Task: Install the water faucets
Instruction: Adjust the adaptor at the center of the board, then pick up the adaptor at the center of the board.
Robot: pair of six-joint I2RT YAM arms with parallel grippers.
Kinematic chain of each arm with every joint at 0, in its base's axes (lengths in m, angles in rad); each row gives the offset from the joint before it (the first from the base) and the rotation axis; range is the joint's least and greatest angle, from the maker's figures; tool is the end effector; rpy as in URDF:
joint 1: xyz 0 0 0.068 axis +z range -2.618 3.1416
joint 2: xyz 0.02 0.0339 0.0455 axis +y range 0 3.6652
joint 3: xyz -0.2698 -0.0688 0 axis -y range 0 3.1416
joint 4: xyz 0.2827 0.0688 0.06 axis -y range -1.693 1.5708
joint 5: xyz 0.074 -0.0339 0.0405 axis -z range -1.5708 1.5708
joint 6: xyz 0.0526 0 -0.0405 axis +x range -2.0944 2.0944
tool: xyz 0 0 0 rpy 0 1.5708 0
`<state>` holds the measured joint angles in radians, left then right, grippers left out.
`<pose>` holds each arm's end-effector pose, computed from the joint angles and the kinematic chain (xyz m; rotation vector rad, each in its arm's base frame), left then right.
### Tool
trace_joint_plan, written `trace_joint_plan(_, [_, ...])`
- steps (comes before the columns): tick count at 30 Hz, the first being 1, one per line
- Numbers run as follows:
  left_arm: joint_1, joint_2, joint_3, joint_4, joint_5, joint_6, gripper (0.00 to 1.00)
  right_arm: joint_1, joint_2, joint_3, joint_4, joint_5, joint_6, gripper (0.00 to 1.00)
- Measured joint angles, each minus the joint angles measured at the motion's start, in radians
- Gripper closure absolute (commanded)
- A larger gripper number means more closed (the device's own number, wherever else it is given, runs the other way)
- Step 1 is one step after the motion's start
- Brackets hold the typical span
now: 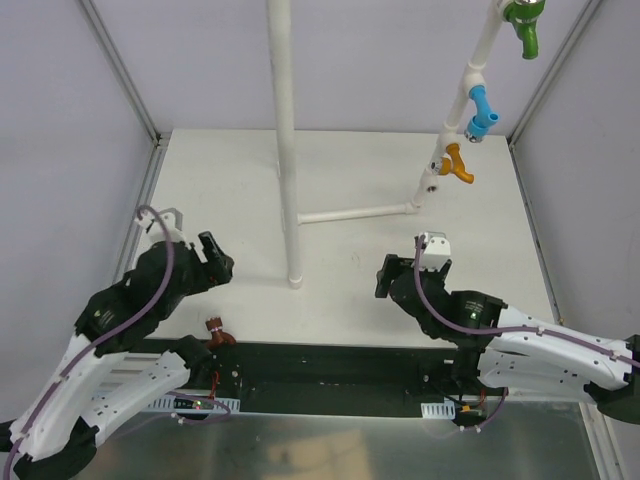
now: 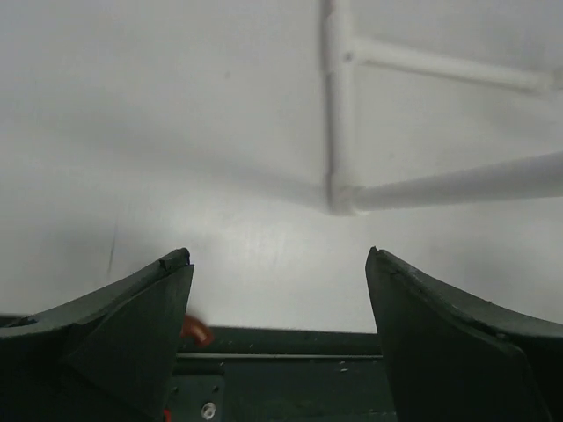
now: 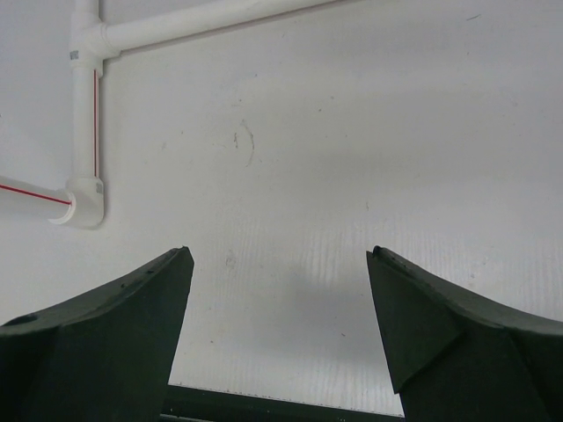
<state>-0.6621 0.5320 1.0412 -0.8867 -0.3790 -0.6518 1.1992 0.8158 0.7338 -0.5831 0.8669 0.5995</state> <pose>0.1060 -0.0580 0.3953 -0.2425 1.9390 -0.5095 0.1124 0.1781 0.2800 -0.1555 1.9800 0.1803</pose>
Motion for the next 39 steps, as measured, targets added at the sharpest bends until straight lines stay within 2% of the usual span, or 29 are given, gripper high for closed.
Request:
trace_joint_plan(4, [0.000,0.095,-0.126,-0.136,-0.073,-0.135,0.23,0.000,0.009,-0.048,0.033,-0.042,0.006,0.12])
trace_joint_plan(8, [0.000,0.092,-0.235,-0.220,-0.097,-0.278,0.30,0.000,0.018,-0.082,0.055,-0.078,0.017,0.12])
trace_joint_plan(10, [0.000,0.097,-0.260,-0.238,-0.099,-0.348,0.30,0.000,0.018,-0.089,0.069,-0.095,0.020,0.12])
trace_joint_plan(15, [-0.006,0.196,-0.373,-0.196,-0.098,-0.496,0.31,0.000,0.018,-0.095,0.101,-0.126,0.022,0.12])
trace_joint_plan(17, [-0.011,0.237,-0.437,-0.165,-0.096,-0.543,0.29,0.000,0.018,-0.095,0.113,-0.137,0.022,0.12])
trace_joint_plan(24, [-0.013,0.253,-0.523,-0.099,-0.112,-0.624,0.30,0.000,0.005,-0.119,0.133,-0.158,0.021,0.12])
trace_joint_plan(27, [-0.013,0.280,-0.543,-0.085,-0.121,-0.629,0.42,0.000,0.001,-0.129,0.133,-0.166,0.020,0.12])
trace_joint_plan(32, [-0.013,0.380,-0.552,-0.056,-0.125,-0.629,0.51,0.000,-0.010,-0.130,0.134,-0.170,0.020,0.12])
trace_joint_plan(34, [-0.014,0.398,-0.552,-0.049,-0.126,-0.627,0.63,0.000,-0.016,-0.130,0.133,-0.172,0.021,0.12])
trace_joint_plan(36, [-0.021,0.411,-0.552,-0.041,-0.132,-0.624,0.64,0.000,-0.020,-0.130,0.132,-0.173,0.022,0.12])
trace_joint_plan(37, [-0.027,0.418,-0.552,-0.038,-0.137,-0.621,0.69,0.000,-0.022,-0.130,0.132,-0.174,0.022,0.12])
trace_joint_plan(39, [-0.044,0.439,-0.548,-0.035,-0.150,-0.620,0.85,0.000,-0.027,-0.130,0.130,-0.175,0.025,0.12])
